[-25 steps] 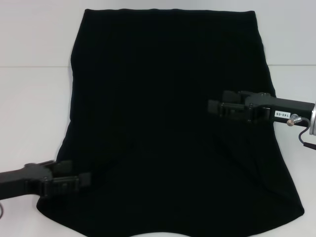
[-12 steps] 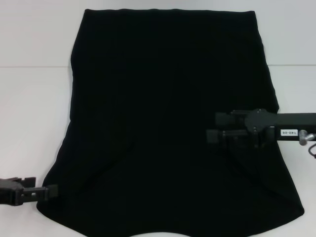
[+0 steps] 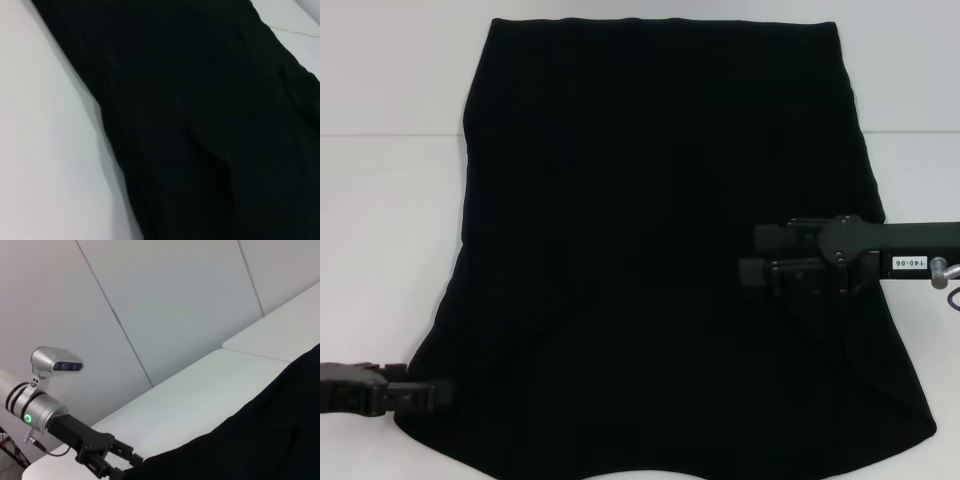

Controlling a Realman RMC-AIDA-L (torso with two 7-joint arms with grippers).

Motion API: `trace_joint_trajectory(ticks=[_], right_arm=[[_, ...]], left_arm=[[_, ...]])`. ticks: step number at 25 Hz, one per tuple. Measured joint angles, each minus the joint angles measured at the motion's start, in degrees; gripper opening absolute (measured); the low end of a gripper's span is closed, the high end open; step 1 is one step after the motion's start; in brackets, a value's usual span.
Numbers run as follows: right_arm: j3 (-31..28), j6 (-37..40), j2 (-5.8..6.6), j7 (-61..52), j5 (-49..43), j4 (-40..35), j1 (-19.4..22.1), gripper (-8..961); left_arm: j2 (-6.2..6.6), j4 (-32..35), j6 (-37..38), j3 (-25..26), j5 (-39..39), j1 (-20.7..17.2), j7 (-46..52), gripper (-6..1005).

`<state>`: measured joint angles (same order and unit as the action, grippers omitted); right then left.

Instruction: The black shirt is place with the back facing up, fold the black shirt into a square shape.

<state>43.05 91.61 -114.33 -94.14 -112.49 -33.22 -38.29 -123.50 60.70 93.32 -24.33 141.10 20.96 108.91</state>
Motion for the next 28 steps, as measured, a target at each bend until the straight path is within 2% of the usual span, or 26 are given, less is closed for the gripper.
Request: trace_joint_trajectory(ticks=[8,22,28], right_arm=[[-0.18,-0.58,0.01,-0.21,0.14,-0.06,-0.06,867],[-1.58,-0.66,-0.02,-0.25,0.18,-0.10,-0.02,866],[-1.56,-0.75,-0.17,-0.25,0.17,-0.09,-0.03,866]], left_arm=[[-0.01,-0.10,-0.41,-1.17,0.74,0.07,0.22,928],[0.05,-0.15,-3.29,-1.24,3.80,1.38,1.62,531],[0.13,-0.06,-3.06,-1.33,4.15,1.44,1.78,254]])
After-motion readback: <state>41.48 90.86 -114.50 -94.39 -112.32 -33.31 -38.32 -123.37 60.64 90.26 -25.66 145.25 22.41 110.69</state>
